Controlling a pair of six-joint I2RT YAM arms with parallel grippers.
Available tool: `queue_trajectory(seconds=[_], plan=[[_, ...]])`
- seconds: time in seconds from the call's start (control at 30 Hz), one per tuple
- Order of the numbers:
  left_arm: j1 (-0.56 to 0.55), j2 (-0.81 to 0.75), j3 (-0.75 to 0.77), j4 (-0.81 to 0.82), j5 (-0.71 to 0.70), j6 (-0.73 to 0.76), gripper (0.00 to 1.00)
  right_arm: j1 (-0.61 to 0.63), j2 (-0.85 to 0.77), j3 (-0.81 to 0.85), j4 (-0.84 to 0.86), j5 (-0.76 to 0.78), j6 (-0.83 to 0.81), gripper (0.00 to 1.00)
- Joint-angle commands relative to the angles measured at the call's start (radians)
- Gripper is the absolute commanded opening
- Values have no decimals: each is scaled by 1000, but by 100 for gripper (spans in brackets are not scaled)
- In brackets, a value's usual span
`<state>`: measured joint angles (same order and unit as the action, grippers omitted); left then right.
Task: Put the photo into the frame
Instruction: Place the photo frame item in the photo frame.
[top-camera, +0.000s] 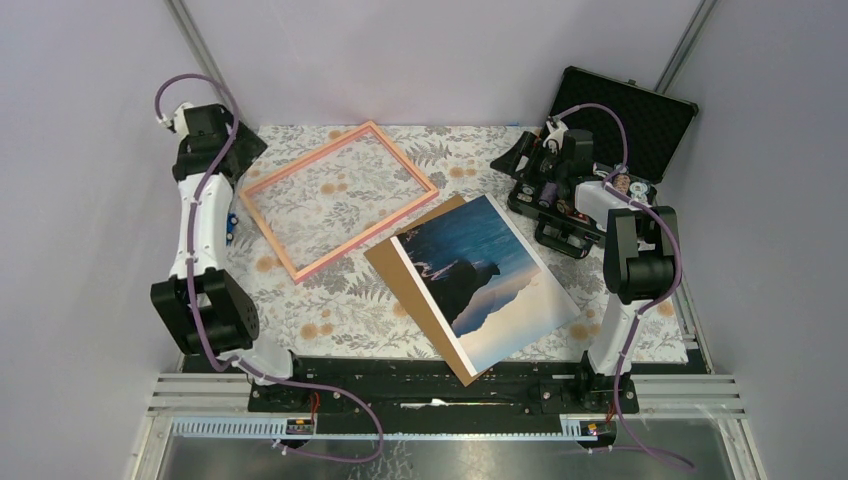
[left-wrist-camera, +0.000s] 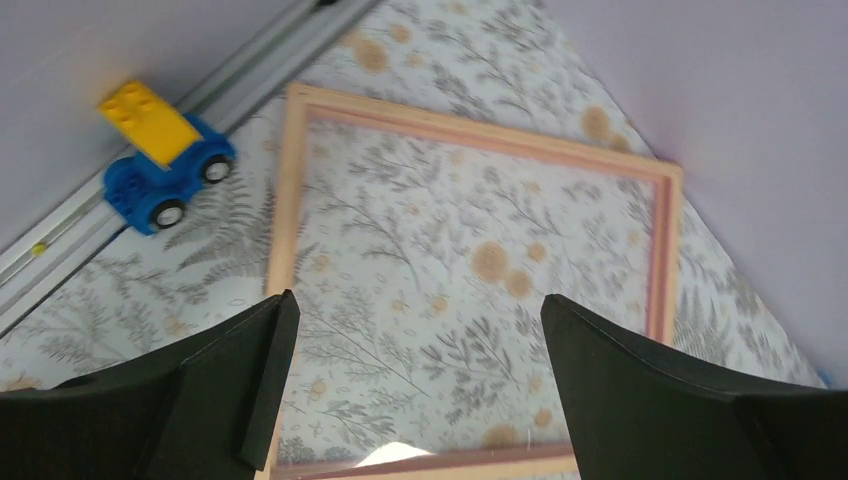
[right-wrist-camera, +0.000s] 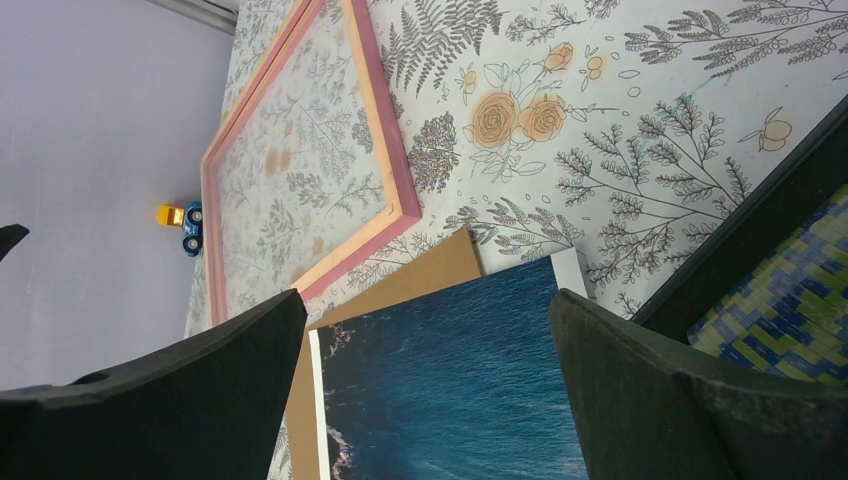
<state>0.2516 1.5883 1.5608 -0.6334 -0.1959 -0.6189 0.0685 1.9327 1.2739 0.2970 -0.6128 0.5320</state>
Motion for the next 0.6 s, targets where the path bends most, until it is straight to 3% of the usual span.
queue_trajectory(seconds=[0.0,0.13,0.3,0.4,0.57], plan=[[-66,-3,-37,79,157,135,99,2,0,24,15,-9,-18,100],[-78,57,-59,100,213,152,99,2,2,25,16,-13,-15,100],[-48,96,-115,95,75,88,99,2,8,33,6,-16,-20,100],[21,121,-188,134,167,61,99,2,8,33,12,-19,-15,100],[80,151,-265,213,205,55,99,2,9,31,11,-21,-14,100]])
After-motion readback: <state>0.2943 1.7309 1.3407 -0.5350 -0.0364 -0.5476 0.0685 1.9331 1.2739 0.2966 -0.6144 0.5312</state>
